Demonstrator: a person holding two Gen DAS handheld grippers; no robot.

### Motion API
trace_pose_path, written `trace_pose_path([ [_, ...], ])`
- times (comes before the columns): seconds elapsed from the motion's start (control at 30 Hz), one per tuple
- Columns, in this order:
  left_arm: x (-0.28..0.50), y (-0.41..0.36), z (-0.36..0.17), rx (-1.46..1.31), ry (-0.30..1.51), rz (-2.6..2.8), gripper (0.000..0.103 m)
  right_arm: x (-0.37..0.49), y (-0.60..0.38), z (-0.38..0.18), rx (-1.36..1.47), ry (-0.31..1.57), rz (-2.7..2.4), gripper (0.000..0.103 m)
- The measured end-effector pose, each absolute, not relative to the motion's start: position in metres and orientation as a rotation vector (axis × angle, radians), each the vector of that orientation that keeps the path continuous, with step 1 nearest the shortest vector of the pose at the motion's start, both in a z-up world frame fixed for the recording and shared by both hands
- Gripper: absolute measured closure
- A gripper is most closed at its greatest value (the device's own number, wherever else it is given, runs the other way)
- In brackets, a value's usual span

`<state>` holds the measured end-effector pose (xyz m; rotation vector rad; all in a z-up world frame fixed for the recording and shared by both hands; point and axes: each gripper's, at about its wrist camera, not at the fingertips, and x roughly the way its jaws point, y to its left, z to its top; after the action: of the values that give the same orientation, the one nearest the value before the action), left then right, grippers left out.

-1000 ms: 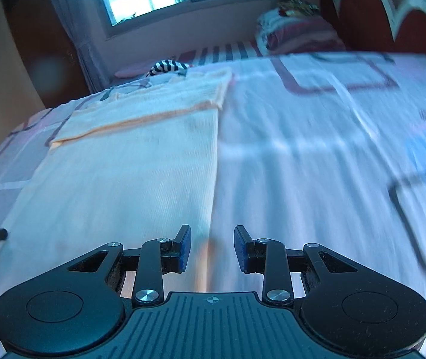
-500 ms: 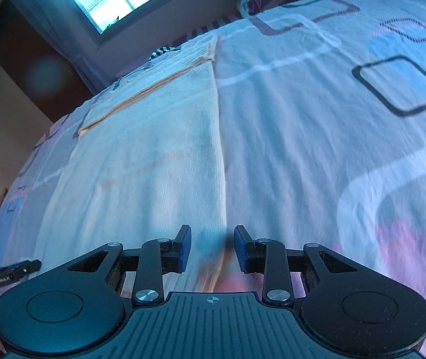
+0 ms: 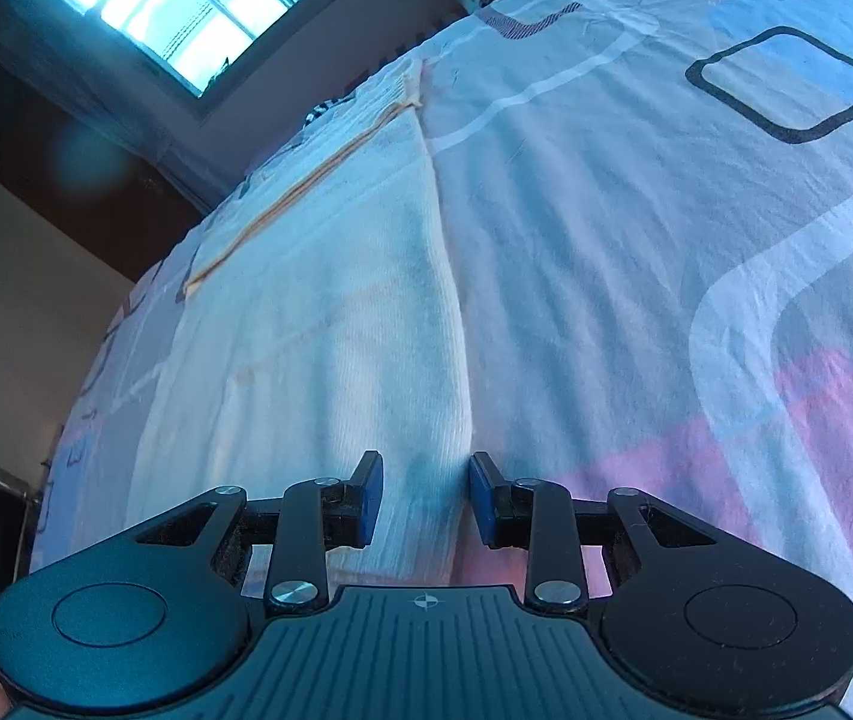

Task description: Fold small clothes

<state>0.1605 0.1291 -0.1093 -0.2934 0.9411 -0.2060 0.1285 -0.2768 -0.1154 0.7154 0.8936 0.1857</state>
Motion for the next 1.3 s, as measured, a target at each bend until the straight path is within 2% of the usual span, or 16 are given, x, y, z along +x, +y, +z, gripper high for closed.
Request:
trace_pose_path([
  [0.23, 0.181, 0.133, -0.116, -0.404, 0.939, -0.230, 0.059, 0.149, -0.293, -0.126, 0.826, 0.889, 0.185, 0.072],
  [0.5, 0.167, 0.127, -0.123, -0.425, 0.939, -0.344, 0.060, 0.137, -0.271, -0.127, 0.806, 0.921, 0.311, 0.072],
  [0.63, 0.170, 0.138, -0.128, -0.510, 0.928, -0.330, 0.064, 0.135, -0.270, -0.128, 0.813, 0.907, 0.312, 0.072],
  [0.73, 0.180, 0.143, -0.131, -0.560, 0.928, -0.296, 0.075, 0.142, -0.271, -0.128, 0.812, 0.909, 0.312, 0.073],
  [0.77, 0.180, 0.143, -0.130, -0.553, 0.929, -0.282, 0.089, 0.144, -0.269, -0.126, 0.791, 0.913, 0.313, 0.098],
  [0.8, 0.181, 0.141, -0.128, -0.523, 0.921, -0.262, 0.100, 0.146, -0.266, -0.124, 0.756, 0.918, 0.309, 0.100],
  [0.9, 0.167, 0.149, -0.114, -0.548, 0.810, -0.261, 0.100, 0.140, -0.270, -0.111, 0.772, 0.850, 0.336, 0.100],
  [1.0, 0.168, 0.151, -0.117, -0.490, 0.823, -0.226, 0.100, 0.132, -0.280, -0.104, 0.815, 0.749, 0.378, 0.100],
  [1.07, 0.174, 0.149, -0.134, -0.486, 0.889, -0.203, 0.100, 0.136, -0.282, -0.117, 0.783, 0.806, 0.313, 0.100],
  [1.13, 0.174, 0.150, -0.135, -0.516, 0.875, -0.204, 0.100, 0.140, -0.277, -0.133, 0.758, 0.905, 0.277, 0.100],
  [1.3, 0.176, 0.155, -0.120, -0.542, 0.834, -0.218, 0.100, 0.135, -0.276, -0.108, 0.787, 0.806, 0.294, 0.100],
])
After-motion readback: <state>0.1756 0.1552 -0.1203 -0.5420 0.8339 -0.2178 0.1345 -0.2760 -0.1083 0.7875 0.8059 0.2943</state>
